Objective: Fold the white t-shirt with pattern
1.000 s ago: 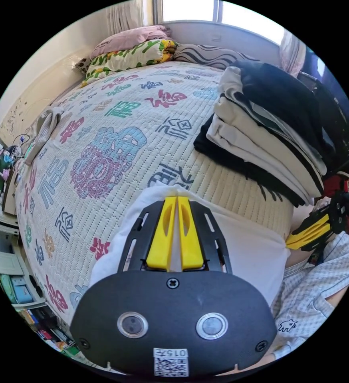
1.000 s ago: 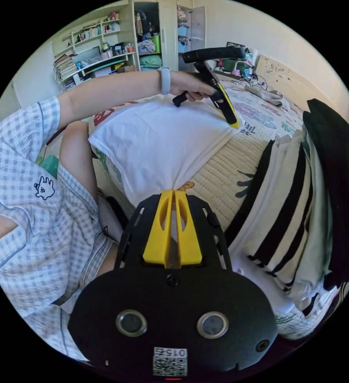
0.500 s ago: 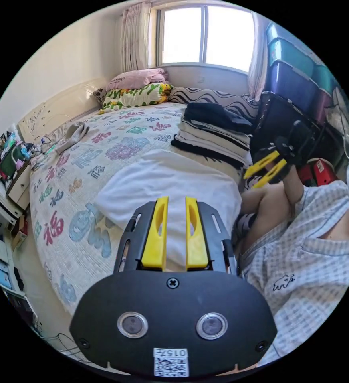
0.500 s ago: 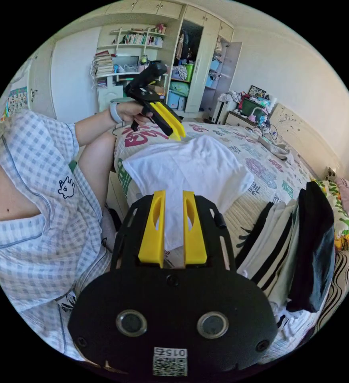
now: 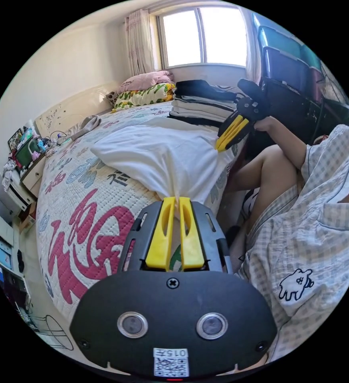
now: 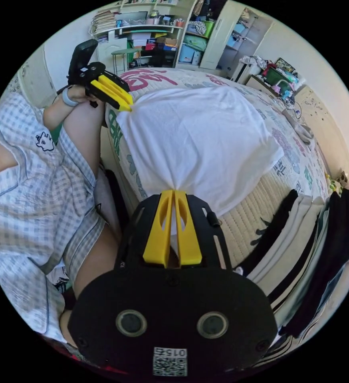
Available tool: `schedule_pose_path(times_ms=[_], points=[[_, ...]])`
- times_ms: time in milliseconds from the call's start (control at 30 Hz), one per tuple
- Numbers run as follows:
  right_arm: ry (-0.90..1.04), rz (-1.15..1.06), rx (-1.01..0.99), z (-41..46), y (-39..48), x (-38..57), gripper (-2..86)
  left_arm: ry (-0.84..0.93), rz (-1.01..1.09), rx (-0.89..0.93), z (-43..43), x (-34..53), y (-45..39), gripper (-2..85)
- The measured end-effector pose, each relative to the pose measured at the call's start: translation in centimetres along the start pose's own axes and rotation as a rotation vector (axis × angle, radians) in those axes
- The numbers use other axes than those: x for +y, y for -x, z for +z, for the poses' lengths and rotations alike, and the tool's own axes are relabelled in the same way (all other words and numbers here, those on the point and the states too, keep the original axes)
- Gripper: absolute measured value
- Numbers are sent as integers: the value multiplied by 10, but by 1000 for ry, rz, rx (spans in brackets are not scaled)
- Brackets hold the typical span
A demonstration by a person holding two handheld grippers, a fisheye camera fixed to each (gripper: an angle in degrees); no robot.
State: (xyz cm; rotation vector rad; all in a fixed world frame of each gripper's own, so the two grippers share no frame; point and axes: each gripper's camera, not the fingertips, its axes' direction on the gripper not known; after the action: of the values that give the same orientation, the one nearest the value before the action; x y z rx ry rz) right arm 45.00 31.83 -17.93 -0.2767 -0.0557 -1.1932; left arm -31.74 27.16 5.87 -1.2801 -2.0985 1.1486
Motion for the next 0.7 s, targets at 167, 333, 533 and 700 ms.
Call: schedule_pose_path(times_ms=[167, 333, 533, 700], points=[[-144, 101, 13, -51, -50, -17, 48, -96, -94, 181, -45, -16, 53, 43], [-418, 376, 202, -101, -124, -46, 57, -373, -246, 100, -127, -61, 146, 73], [-208, 616, 217, -54, -244, -119, 81, -174, -500, 227, -62, -151, 288, 112], [-172, 744, -80, -10, -313, -138, 80, -129, -698, 272, -10, -186, 368, 110]])
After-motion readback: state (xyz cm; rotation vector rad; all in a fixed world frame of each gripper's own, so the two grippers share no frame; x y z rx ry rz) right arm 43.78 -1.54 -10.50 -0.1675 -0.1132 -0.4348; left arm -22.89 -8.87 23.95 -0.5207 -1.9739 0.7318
